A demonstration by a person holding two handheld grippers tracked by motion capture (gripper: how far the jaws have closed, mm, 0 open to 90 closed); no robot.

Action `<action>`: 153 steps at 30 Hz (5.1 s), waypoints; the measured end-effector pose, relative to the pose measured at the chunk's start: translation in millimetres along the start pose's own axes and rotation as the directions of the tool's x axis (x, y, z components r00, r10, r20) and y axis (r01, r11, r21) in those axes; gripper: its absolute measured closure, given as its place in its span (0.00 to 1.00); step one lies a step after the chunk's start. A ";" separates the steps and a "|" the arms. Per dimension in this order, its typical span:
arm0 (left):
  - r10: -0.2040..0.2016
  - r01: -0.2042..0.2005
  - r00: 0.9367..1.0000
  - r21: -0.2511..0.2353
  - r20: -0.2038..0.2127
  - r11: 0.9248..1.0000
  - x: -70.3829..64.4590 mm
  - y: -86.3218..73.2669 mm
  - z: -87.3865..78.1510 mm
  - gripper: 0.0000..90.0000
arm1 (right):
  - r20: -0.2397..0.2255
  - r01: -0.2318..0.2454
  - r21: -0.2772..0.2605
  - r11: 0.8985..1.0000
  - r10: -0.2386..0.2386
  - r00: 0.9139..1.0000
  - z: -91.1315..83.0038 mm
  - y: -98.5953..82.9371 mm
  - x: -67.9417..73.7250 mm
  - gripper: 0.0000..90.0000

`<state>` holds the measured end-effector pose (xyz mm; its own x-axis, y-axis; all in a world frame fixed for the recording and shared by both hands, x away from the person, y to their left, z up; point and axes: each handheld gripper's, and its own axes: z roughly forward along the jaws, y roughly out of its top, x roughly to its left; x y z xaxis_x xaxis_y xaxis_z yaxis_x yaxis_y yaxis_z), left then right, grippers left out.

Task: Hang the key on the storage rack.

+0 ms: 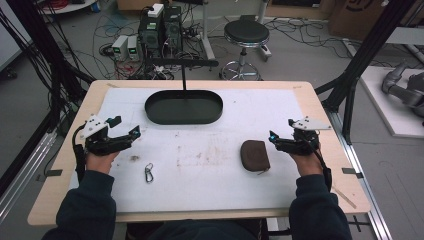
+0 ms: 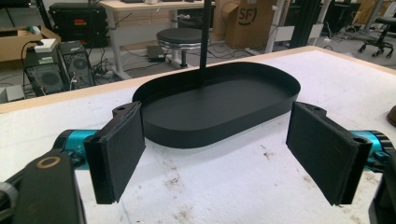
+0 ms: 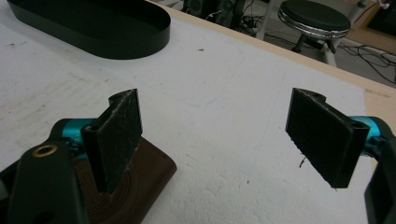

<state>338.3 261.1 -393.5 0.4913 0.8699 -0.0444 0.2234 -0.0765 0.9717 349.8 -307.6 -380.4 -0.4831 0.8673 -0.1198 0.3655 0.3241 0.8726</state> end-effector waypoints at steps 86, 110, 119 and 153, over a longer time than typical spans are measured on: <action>-0.073 -0.079 0.952 0.468 0.298 0.880 -31.9 -34.3 -7.3 0.98 | -0.003 0.015 0.016 1.000 -0.015 1.000 -1.5 -5.9 5.3 0.21; -0.022 -0.026 0.961 0.166 0.277 0.986 6.9 51.9 27.6 0.98 | 0.002 0.000 0.005 1.000 0.000 1.000 -0.3 -3.0 4.6 0.22; -0.012 -0.014 0.962 0.094 0.274 0.995 37.0 88.4 67.8 0.98 | 0.000 -0.002 0.005 1.000 0.002 1.000 0.9 -3.2 3.9 0.22; -0.030 0.018 0.983 0.068 0.183 0.998 88.6 111.5 147.4 0.98 | -0.021 -0.021 -0.001 1.000 0.021 1.000 -3.2 -5.4 5.0 0.22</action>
<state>530.8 257.8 -323.3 0.6305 0.7676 -0.1152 0.2888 -0.0942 0.9527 342.8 -306.2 -384.2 -0.4921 0.8658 -0.0910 0.3746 0.3049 0.8756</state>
